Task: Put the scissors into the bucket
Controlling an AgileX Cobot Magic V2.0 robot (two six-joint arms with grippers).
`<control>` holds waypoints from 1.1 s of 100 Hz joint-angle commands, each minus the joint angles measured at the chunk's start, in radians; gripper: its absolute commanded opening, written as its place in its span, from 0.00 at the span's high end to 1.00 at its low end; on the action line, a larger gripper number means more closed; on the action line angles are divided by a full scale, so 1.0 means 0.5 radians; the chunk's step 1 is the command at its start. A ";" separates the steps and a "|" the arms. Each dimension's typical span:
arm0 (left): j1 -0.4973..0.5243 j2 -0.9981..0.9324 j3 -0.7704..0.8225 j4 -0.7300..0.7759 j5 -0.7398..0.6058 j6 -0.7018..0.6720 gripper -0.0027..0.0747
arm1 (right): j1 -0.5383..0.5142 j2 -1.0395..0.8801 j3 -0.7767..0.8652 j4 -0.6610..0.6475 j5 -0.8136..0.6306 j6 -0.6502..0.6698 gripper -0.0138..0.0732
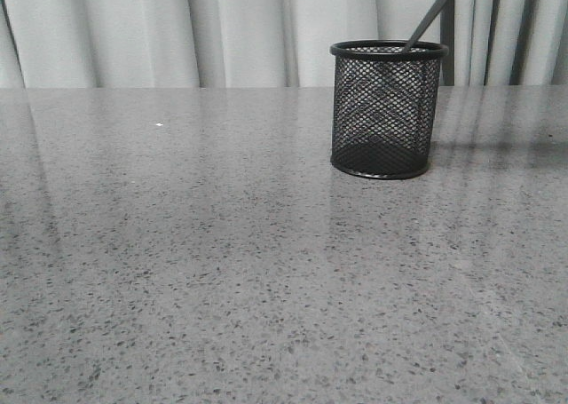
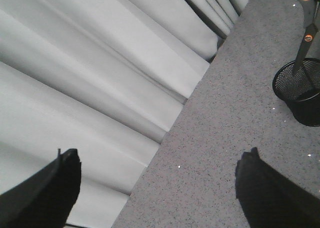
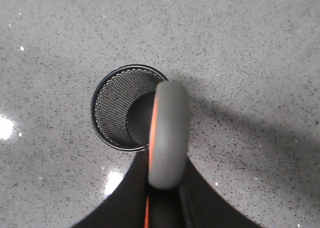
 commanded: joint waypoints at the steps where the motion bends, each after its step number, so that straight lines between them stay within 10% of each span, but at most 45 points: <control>1: 0.006 -0.020 -0.055 0.023 -0.128 -0.028 0.21 | 0.033 -0.017 -0.067 0.023 -0.099 -0.004 0.89; 63: 0.006 -0.020 -0.055 0.020 -0.128 -0.028 0.21 | 0.220 0.301 -0.219 -0.075 -0.008 -0.008 0.88; 110: 0.006 -0.020 -0.055 0.020 -0.128 -0.028 0.21 | 0.211 0.301 -0.427 -0.182 0.122 -0.004 0.47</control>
